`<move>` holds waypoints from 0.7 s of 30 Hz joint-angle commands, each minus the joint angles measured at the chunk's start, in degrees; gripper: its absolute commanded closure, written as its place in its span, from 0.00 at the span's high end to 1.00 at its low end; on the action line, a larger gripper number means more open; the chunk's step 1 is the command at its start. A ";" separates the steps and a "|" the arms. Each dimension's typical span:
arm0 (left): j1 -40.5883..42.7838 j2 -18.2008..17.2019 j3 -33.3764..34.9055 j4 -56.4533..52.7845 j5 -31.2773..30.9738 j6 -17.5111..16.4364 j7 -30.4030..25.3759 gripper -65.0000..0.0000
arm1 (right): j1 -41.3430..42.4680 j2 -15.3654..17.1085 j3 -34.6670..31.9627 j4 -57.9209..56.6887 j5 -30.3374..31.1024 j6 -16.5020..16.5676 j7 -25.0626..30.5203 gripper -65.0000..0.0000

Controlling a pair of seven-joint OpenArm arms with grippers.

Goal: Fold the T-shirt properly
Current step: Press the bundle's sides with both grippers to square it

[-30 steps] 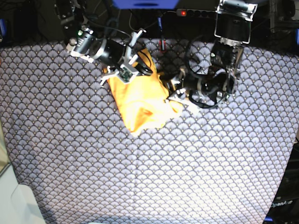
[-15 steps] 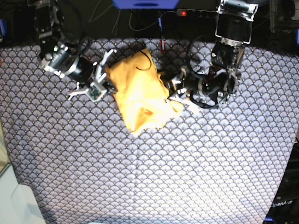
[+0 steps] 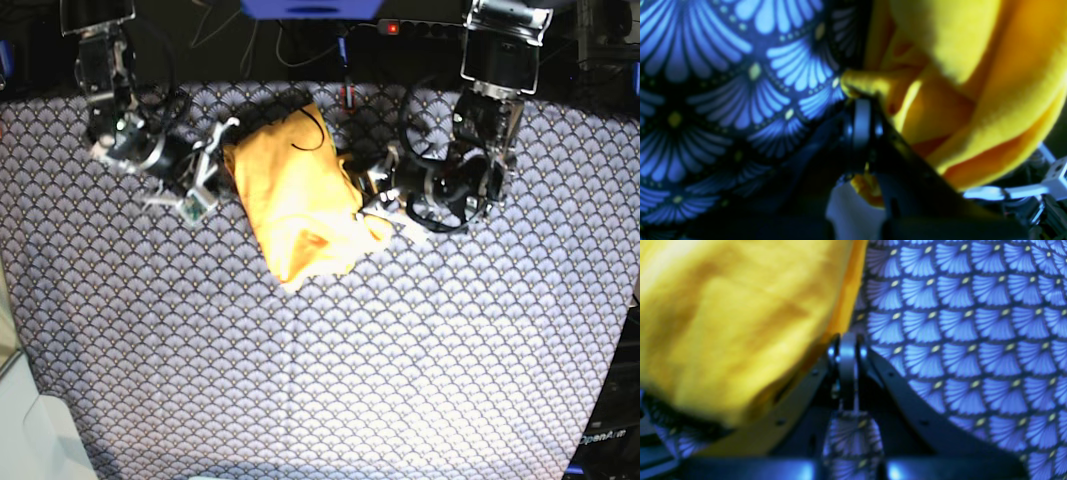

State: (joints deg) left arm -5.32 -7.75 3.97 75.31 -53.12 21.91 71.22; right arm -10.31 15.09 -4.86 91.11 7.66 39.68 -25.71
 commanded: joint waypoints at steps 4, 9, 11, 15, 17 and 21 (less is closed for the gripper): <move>-1.93 0.23 0.03 0.25 1.83 0.55 -0.50 0.00 | -3.01 -2.21 -0.02 4.67 0.73 0.32 1.32 0.00; -2.90 1.73 0.03 0.25 1.83 0.55 -0.32 0.00 | -4.95 -2.56 -2.57 8.45 0.73 0.32 1.14 0.00; -3.34 1.90 0.03 0.25 1.83 0.46 -0.23 0.00 | -4.95 -2.56 -2.83 8.71 0.73 0.32 1.06 0.00; -3.25 2.96 0.03 0.25 1.74 0.29 -0.41 0.00 | -4.95 -2.39 -2.74 8.36 0.73 0.32 1.14 0.00; -3.25 3.22 0.12 0.25 1.74 0.20 -0.41 0.00 | -4.95 -2.30 -2.65 8.36 0.73 0.32 1.14 0.00; -3.34 4.63 0.12 0.25 1.74 0.20 -0.06 0.00 | -4.95 -2.21 -2.65 8.36 0.73 0.32 1.14 0.00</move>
State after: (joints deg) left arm -7.49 -3.33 4.03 74.87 -49.54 22.48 70.24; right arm -15.59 12.56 -7.64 98.59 7.44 39.64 -26.28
